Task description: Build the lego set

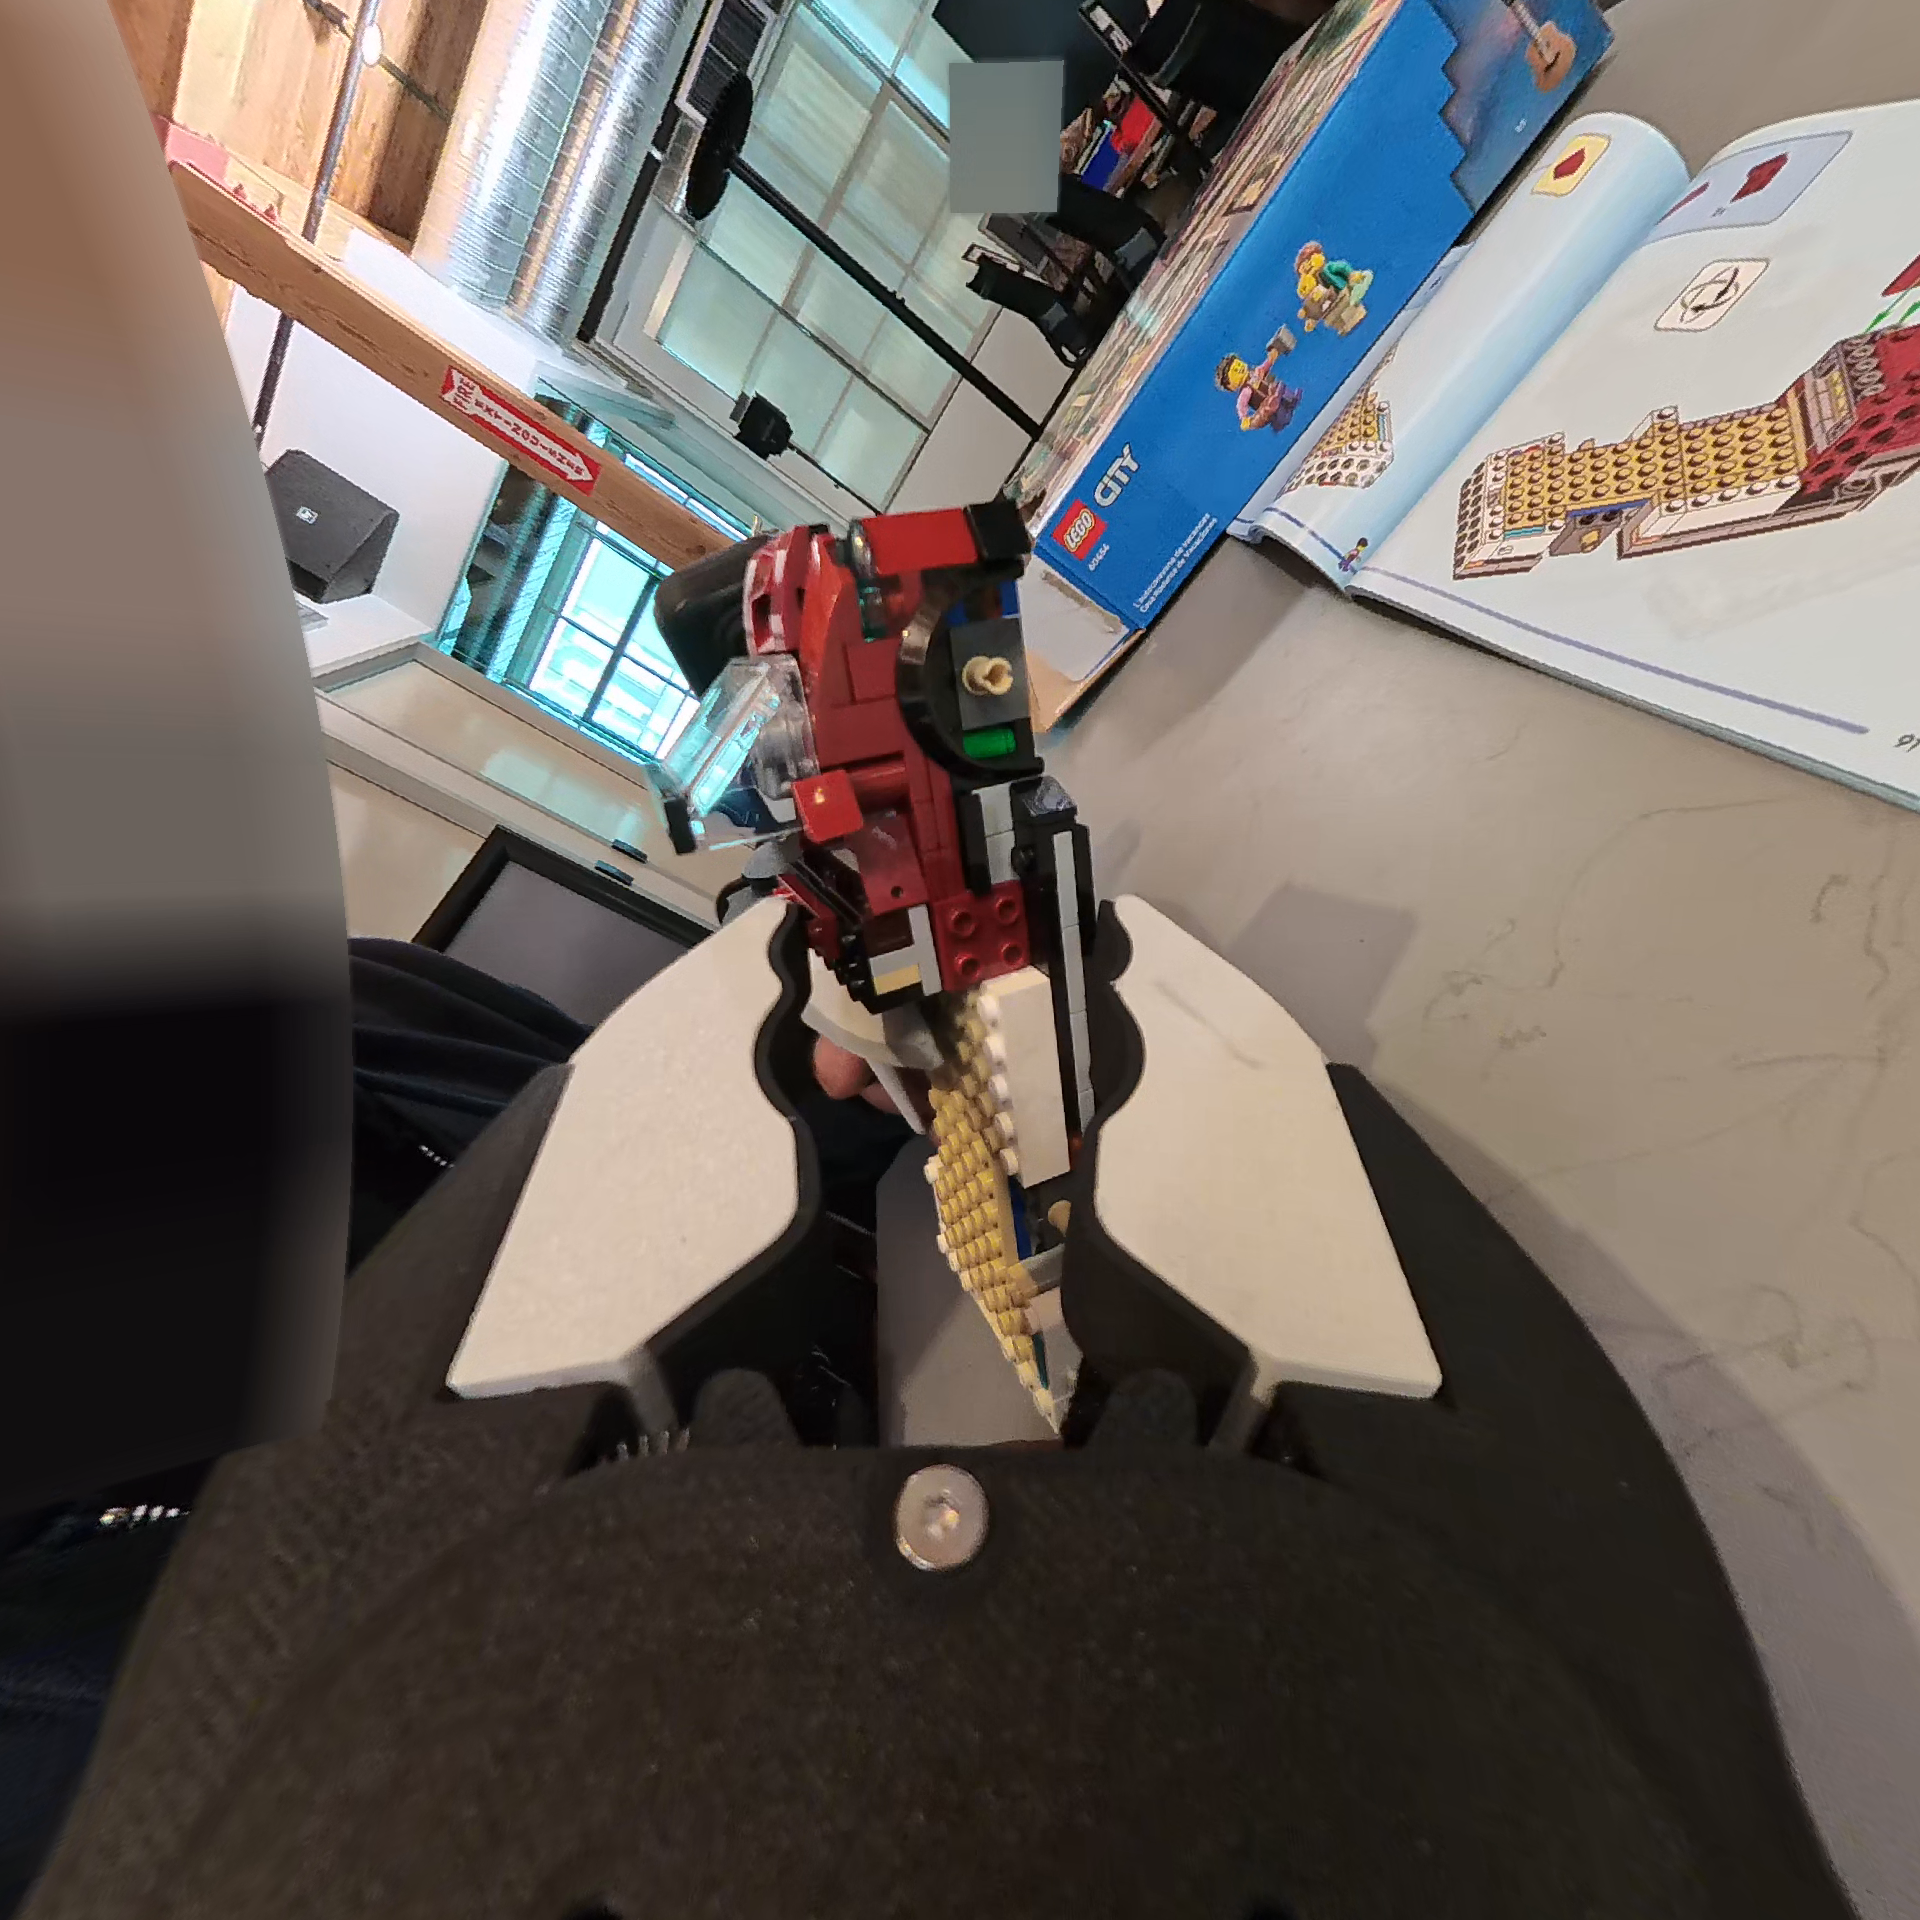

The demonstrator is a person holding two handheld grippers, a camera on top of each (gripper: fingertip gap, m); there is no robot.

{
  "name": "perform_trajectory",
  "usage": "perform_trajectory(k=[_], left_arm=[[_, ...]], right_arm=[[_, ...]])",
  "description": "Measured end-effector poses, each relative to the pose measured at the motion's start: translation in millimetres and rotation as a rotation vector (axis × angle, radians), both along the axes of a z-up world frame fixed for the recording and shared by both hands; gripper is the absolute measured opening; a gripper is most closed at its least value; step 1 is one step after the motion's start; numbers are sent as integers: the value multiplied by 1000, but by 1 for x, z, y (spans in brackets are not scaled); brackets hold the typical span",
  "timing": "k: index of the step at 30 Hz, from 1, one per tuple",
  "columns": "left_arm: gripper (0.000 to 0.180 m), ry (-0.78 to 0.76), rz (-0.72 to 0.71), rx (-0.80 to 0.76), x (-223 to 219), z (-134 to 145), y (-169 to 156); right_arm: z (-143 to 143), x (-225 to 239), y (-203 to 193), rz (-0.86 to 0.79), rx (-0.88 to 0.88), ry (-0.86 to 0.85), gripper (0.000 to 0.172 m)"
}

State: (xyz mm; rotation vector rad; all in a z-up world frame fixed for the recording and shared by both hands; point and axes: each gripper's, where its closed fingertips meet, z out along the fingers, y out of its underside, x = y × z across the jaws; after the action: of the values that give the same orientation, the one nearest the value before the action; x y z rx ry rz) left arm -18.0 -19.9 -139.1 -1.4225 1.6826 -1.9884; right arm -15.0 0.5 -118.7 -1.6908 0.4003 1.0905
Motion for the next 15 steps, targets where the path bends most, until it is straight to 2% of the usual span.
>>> perform_trajectory(k=[10, 13, 15], left_arm=[[24, 1, 5, -8, 1, 1, 0], [23, 43, 28, -82, 5, 0, 4], [23, 76, 62, -91, 8, -5, 9]], right_arm=[[2, 0, 0, -15, 0, -21, 53], [1, 7, 3, -83, -7, -96, 53], [1, 15, 0, -143, -1, -216, 55]])
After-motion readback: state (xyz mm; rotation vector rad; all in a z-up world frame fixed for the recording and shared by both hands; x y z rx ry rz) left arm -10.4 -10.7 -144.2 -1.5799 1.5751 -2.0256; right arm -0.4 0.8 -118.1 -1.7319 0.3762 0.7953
